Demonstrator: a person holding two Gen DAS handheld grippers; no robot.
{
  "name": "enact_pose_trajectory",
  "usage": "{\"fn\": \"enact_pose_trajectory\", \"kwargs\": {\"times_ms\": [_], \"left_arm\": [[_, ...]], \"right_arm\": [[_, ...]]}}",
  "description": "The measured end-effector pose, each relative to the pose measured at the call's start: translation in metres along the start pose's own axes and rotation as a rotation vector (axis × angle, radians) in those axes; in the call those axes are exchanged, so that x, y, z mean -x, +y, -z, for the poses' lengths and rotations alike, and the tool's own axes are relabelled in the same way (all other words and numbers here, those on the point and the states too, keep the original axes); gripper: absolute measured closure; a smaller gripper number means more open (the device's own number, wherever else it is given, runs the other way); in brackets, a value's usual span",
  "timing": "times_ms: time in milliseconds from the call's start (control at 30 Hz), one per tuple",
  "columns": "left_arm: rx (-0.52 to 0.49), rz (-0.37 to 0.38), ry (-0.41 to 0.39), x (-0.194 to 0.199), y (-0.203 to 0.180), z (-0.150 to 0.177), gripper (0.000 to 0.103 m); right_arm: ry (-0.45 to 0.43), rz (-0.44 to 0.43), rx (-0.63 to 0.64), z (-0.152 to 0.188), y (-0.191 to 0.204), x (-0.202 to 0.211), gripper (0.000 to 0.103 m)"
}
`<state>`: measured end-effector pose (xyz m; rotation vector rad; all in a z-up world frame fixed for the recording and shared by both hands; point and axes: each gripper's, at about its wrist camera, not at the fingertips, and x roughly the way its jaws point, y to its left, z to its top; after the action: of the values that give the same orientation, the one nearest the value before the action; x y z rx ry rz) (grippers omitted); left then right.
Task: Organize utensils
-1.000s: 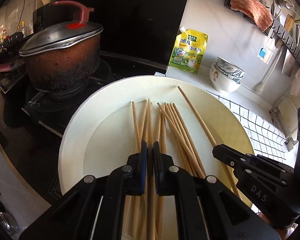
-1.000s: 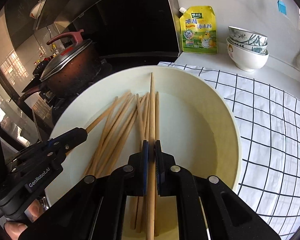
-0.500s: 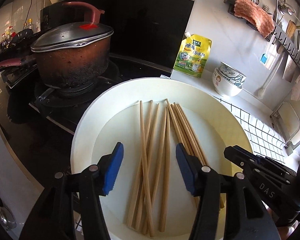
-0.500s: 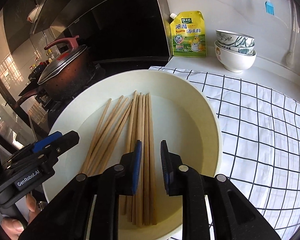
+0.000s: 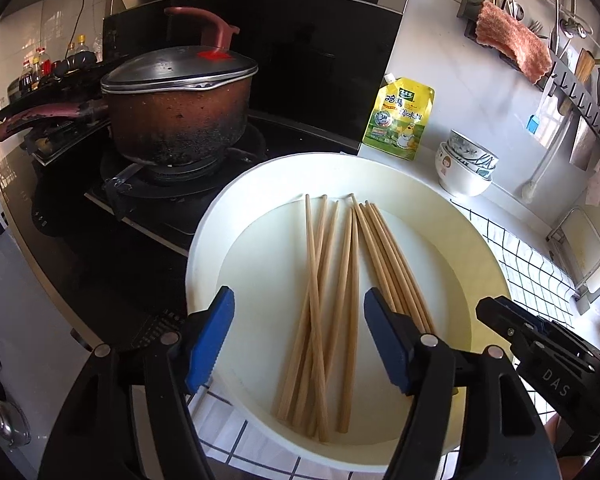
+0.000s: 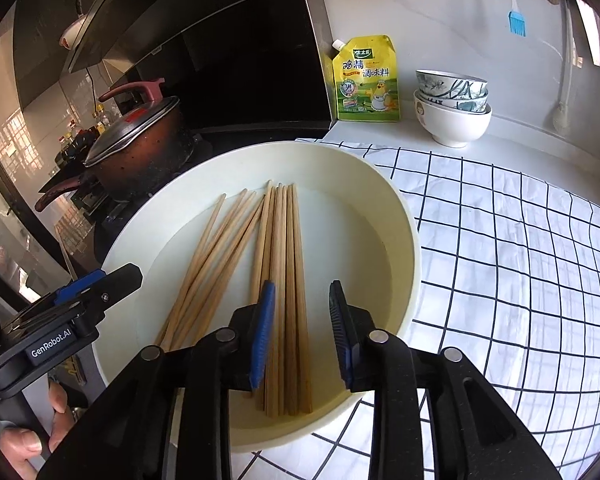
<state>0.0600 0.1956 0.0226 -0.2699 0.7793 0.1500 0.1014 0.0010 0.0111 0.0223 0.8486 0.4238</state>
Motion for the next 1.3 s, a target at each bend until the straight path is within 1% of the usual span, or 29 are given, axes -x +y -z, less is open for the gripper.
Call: {"fn": "enact_pose_trajectory", "kwargs": {"times_ms": [67, 133, 200, 333, 400, 567, 633, 833, 967, 1300], "left_arm": [[-0.001, -0.006, -0.004, 0.002, 0.001, 0.001, 0.037], [-0.002, -0.011, -0.01, 0.006, 0.002, 0.002, 0.036], [-0.002, -0.014, -0.016, 0.008, 0.003, 0.002, 0.033], [-0.011, -0.023, -0.026, 0.014, 0.002, 0.004, 0.032], [-0.015, -0.026, -0.029, 0.016, 0.0, 0.006, 0.029], [-0.025, -0.025, -0.026, 0.018, -0.005, 0.009, 0.027], [-0.03, -0.025, -0.025, 0.02, -0.007, 0.011, 0.026], [-0.049, -0.04, -0.034, 0.027, -0.013, 0.015, 0.023], [-0.055, -0.049, -0.039, 0.033, -0.016, 0.017, 0.02], [-0.072, -0.059, -0.055, 0.045, -0.023, 0.023, 0.01]], "right_arm": [[-0.003, 0.004, 0.007, 0.002, 0.002, 0.002, 0.075], [-0.005, 0.009, 0.014, 0.005, 0.003, 0.004, 0.071], [-0.011, 0.016, 0.019, 0.007, 0.005, 0.006, 0.067], [-0.015, 0.025, 0.026, 0.013, 0.008, 0.01, 0.064], [-0.017, 0.027, 0.025, 0.016, 0.008, 0.012, 0.062], [-0.03, 0.047, 0.035, 0.023, 0.007, 0.02, 0.059], [-0.038, 0.054, 0.033, 0.025, 0.006, 0.024, 0.055], [-0.049, 0.066, 0.011, 0.031, -0.002, 0.033, 0.054], [-0.049, 0.055, -0.001, 0.034, -0.005, 0.038, 0.051], [-0.085, 0.058, -0.004, 0.04, -0.004, 0.054, 0.05]]}}
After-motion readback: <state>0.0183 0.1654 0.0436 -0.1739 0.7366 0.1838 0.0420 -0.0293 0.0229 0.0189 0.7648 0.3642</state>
